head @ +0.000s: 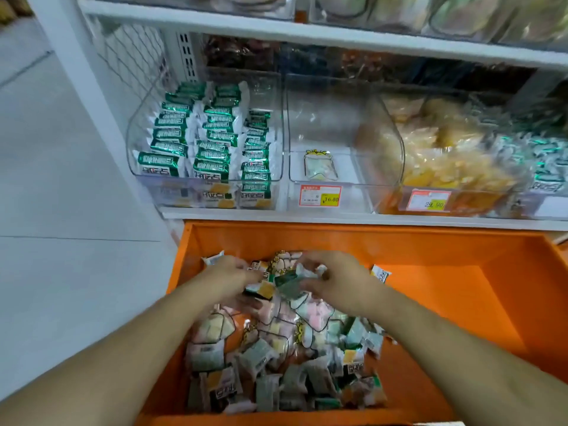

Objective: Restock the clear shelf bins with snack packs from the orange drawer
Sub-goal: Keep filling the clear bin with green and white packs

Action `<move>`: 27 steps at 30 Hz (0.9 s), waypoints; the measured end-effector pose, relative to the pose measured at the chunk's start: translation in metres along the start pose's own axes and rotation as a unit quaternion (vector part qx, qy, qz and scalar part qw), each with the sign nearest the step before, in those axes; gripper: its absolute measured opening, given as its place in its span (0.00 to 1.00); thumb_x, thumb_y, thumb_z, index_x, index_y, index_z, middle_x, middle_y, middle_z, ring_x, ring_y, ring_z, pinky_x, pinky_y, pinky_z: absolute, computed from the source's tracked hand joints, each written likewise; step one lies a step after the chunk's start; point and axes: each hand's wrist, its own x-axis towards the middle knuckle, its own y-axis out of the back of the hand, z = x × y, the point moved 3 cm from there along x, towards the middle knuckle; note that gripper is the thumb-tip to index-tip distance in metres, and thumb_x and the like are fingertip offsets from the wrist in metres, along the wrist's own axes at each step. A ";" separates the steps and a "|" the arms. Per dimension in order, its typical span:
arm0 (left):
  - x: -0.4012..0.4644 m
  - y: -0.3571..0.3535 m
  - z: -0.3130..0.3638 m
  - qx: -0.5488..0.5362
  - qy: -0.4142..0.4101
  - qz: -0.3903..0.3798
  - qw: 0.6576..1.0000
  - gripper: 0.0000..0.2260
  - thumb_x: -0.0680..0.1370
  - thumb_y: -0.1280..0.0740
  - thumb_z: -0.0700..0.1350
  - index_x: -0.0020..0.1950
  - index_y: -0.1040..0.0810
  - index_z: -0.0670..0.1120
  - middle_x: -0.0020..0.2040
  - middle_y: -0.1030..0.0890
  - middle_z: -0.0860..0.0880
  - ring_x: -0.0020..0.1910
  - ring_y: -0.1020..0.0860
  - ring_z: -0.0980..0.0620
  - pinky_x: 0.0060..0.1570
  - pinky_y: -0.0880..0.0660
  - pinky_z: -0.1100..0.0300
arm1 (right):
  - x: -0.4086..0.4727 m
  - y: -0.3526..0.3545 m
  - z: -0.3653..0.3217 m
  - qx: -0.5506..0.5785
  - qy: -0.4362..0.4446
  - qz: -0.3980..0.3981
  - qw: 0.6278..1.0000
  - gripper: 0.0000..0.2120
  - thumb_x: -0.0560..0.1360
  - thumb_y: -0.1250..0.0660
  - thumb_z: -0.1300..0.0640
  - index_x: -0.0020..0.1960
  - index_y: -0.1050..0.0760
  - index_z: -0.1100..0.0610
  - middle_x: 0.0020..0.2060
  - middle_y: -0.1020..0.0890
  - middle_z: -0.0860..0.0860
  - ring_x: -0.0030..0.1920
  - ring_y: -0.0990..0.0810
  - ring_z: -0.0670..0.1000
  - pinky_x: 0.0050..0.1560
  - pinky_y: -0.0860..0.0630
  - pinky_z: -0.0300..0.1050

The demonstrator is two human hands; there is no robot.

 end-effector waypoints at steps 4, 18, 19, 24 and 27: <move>-0.057 0.011 0.053 -0.022 -0.046 0.013 0.999 0.12 0.81 0.28 0.41 0.61 0.23 0.37 0.65 0.24 0.31 0.52 0.16 0.28 0.37 0.15 0.45 | -0.030 0.053 -0.054 0.139 0.059 0.088 0.985 0.13 0.75 0.22 0.58 0.54 0.17 0.42 0.48 0.17 0.41 0.45 0.16 0.47 0.49 0.18 0.52; -0.138 0.011 0.099 -0.197 -0.153 -0.052 0.967 0.22 0.76 0.25 0.46 0.68 0.22 0.39 0.57 0.14 0.36 0.56 0.15 0.35 0.59 0.19 0.42 | -0.065 0.079 -0.106 0.228 0.147 0.125 0.954 0.27 0.76 0.23 0.67 0.64 0.21 0.39 0.63 0.20 0.40 0.63 0.19 0.46 0.61 0.19 0.48; -0.138 0.011 0.101 -0.202 -0.158 -0.046 0.965 0.21 0.76 0.25 0.44 0.67 0.21 0.39 0.57 0.14 0.36 0.57 0.16 0.34 0.65 0.22 0.38 | -0.062 0.080 -0.105 0.232 0.143 0.132 0.953 0.27 0.76 0.23 0.66 0.64 0.22 0.39 0.62 0.19 0.40 0.64 0.19 0.45 0.61 0.19 0.49; -0.132 0.013 0.105 -0.172 -0.183 -0.045 0.967 0.15 0.79 0.27 0.40 0.65 0.20 0.39 0.57 0.14 0.37 0.57 0.15 0.35 0.64 0.22 0.40 | -0.045 0.082 -0.099 0.182 0.117 0.164 0.962 0.17 0.77 0.23 0.53 0.62 0.22 0.37 0.60 0.19 0.38 0.63 0.21 0.40 0.62 0.22 0.42; -0.128 0.014 0.105 -0.145 -0.194 -0.054 0.969 0.18 0.76 0.25 0.40 0.65 0.19 0.42 0.58 0.14 0.39 0.56 0.15 0.37 0.55 0.20 0.42 | -0.038 0.083 -0.100 0.182 0.095 0.151 0.967 0.15 0.79 0.26 0.49 0.63 0.22 0.36 0.57 0.18 0.37 0.55 0.18 0.40 0.54 0.22 0.37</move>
